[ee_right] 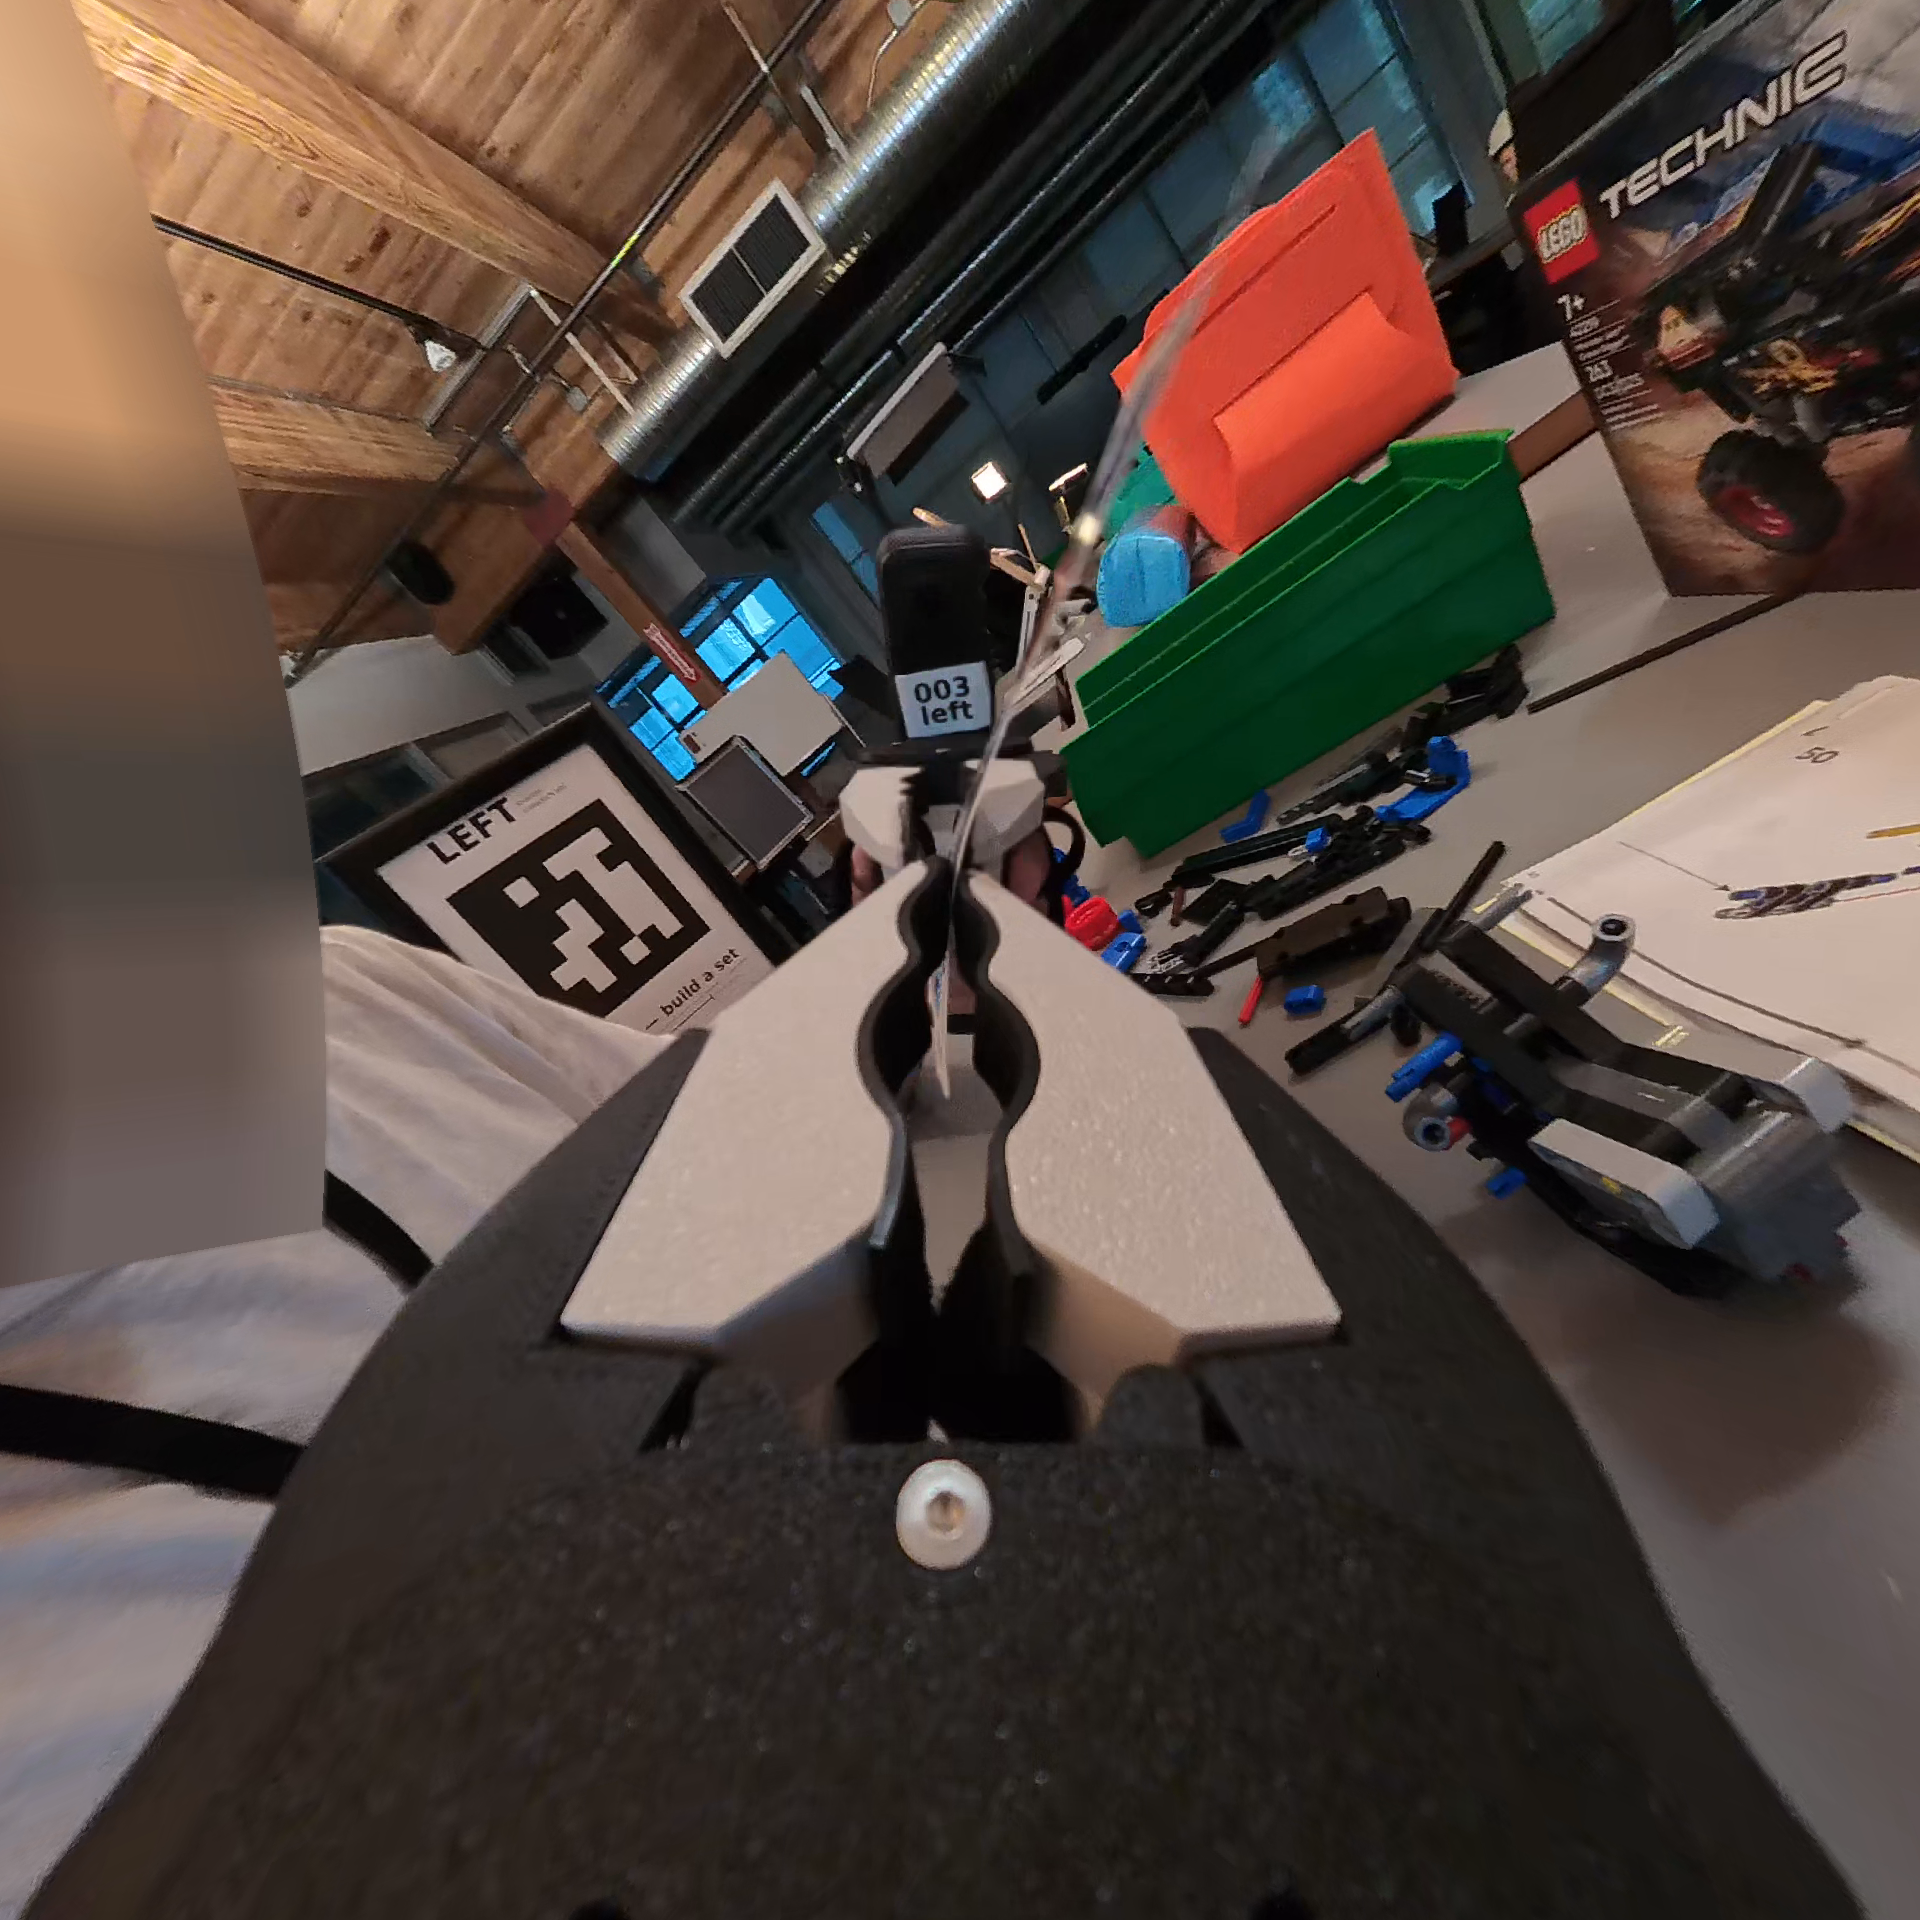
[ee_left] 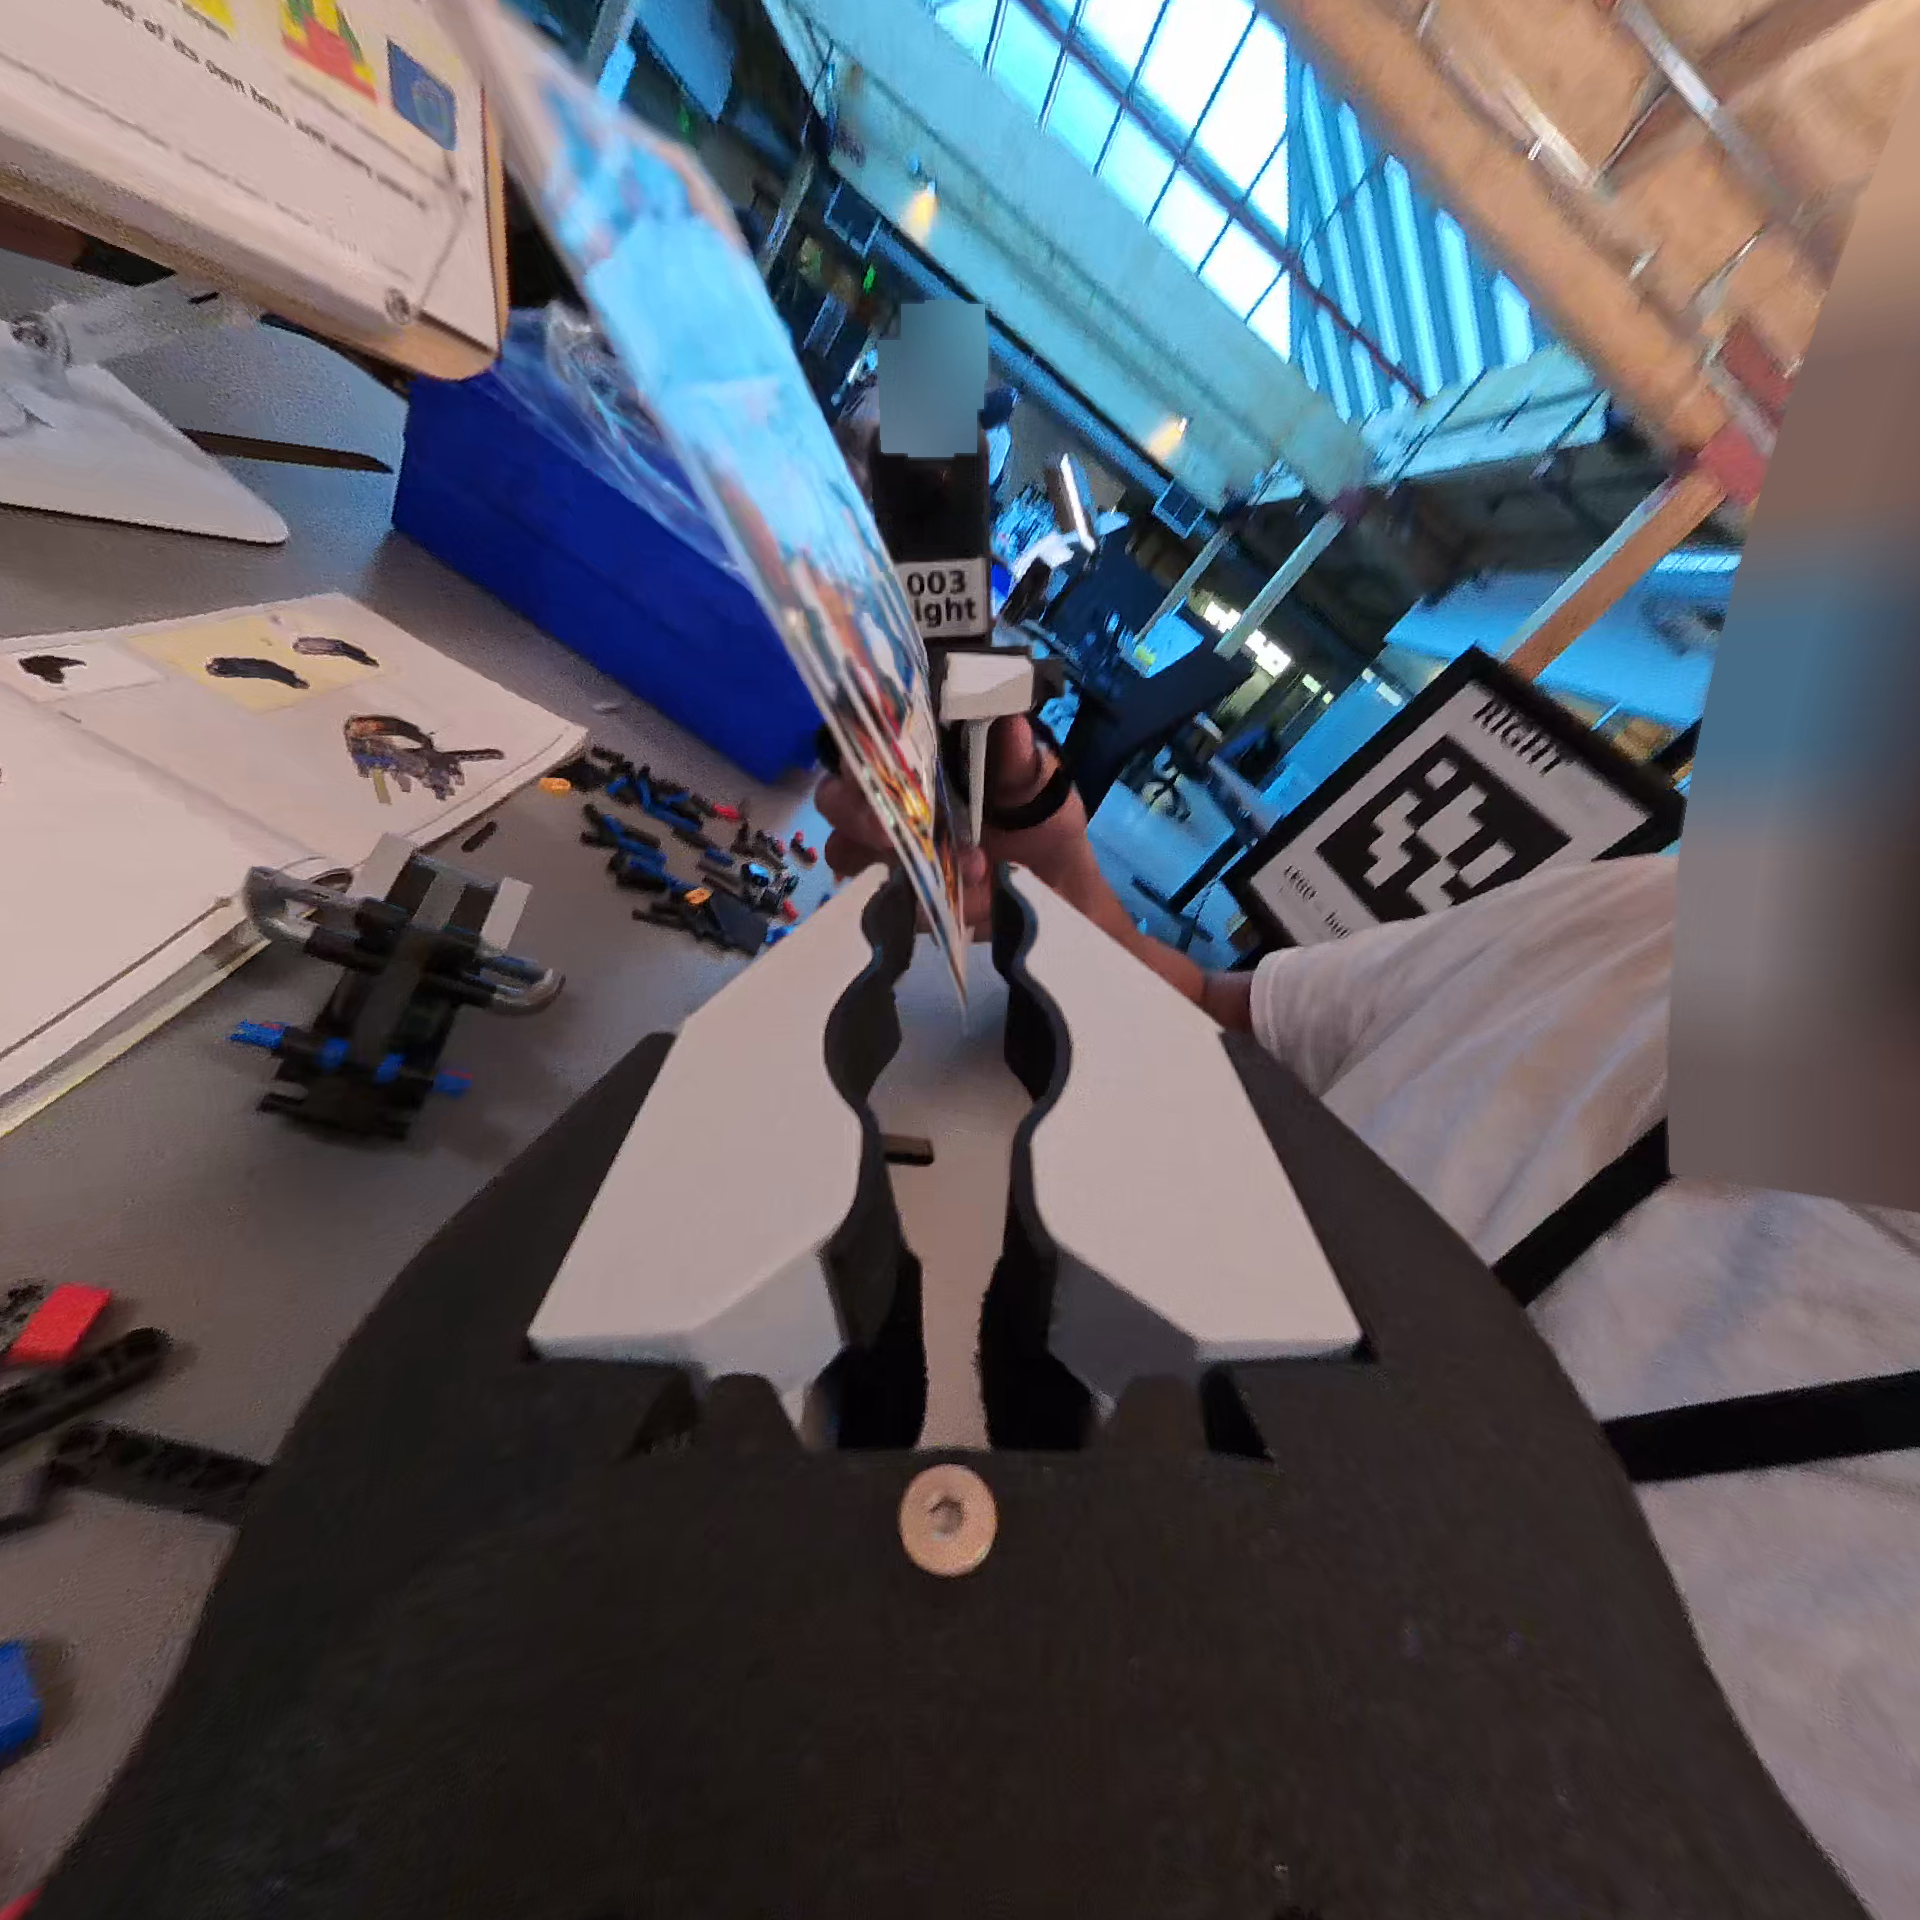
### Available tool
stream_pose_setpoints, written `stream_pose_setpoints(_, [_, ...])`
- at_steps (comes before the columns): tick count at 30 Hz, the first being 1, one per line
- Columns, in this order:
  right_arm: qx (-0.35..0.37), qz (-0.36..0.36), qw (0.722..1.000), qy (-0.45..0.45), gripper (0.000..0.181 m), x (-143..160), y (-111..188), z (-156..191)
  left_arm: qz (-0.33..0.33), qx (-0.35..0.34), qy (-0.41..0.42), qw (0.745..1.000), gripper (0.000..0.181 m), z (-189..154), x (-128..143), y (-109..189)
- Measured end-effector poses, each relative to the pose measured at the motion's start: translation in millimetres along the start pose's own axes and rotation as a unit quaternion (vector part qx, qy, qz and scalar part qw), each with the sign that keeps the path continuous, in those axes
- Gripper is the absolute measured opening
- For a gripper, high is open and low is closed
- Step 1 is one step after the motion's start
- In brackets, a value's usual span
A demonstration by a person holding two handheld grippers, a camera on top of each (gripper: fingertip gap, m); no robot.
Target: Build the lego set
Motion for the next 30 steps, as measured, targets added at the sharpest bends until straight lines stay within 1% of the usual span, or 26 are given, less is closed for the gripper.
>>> stream_pose_setpoints(3, [-0.001, -0.005, 1.0, 0.0, 0.0, -1.8, 0.8, 1.2, -0.022, -0.011, 0.003, 1.0, 0.01, 2.3, -0.1, 4.8])
stream_pose_setpoints(6, [0.003, -0.013, 1.0, 0.001, 0.0, -3.0, 1.0, 1.4, -0.012, -0.005, 0.006, 1.0, 0.013, -0.5, 7.4, 2.1])
stream_pose_setpoints(10, [-0.002, -0.014, 1.0, -0.006, 0.0, -2.4, 0.1, 2.3, -0.008, -0.012, 0.002, 1.0, 0.011, -0.7, 15.0, -5.6])
stream_pose_setpoints(15, [0.001, -0.016, 1.0, -0.003, 0.0, -2.1, -0.7, 2.8, -0.028, -0.009, 0.003, 1.0, 0.0, -2.1, 15.3, -6.6])
stream_pose_setpoints(22, [0.006, -0.014, 1.0, -0.007, 0.0, -1.6, -1.2, 1.0, -0.031, -0.014, -0.021, 0.999, 0.0, -8.2, 15.1, -6.5])
stream_pose_setpoints(23, [0.017, -0.014, 1.0, 0.005, 0.002, -1.6, -1.5, 0.0, -0.035, -0.017, -0.023, 0.999, 0.0, -8.4, 14.5, -6.1])
stream_pose_setpoints(25, [0.063, -0.017, 0.996, 0.056, 0.03, -7.1, 0.7, -2.4, -0.04, -0.02, -0.03, 0.999, 0.0, -9.4, 13.2, -4.9])
stream_pose_setpoints(26, [0.098, -0.018, 0.99, 0.1, 0.04, -11.9, 3.9, -2.9, -0.038, -0.022, -0.031, 0.999, 0.0, -9.6, 13.5, -4.6])
stream_pose_setpoints(27, [0.143, -0.019, 0.976, 0.164, 0.044, -16.8, 8.1, -2.6, -0.035, -0.029, -0.034, 0.998, 0.0, -8.9, 14.0, -4.1])
stream_pose_setpoints(28, [0.183, -0.028, 0.954, 0.236, 0.045, -22.1, 12.4, 1.4, -0.033, -0.032, -0.038, 0.998, 0.0, -9.1, 14.4, -3.9])
stream_pose_setpoints(29, [0.21, -0.036, 0.93, 0.3, 0.043, -25.2, 14.8, 8.6, -0.03, -0.031, -0.042, 0.998, 0.0, -10.2, 14.8, -4.0])
stream_pose_setpoints(30, [0.223, -0.037, 0.909, 0.351, 0.037, -23.9, 14.4, 17.2, -0.029, -0.033, -0.046, 0.998, 0.0, -10.6, 15.0, -4.1])
Point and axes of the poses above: each gripper's, where its closed fingertips meet, y back along the fingers, x out of its underside, z = x × y across the jaws, the point moved 4 cm from there along y, back along the fingers, and after that the axes turned 9 degrees about x, right-handed, at the moved point
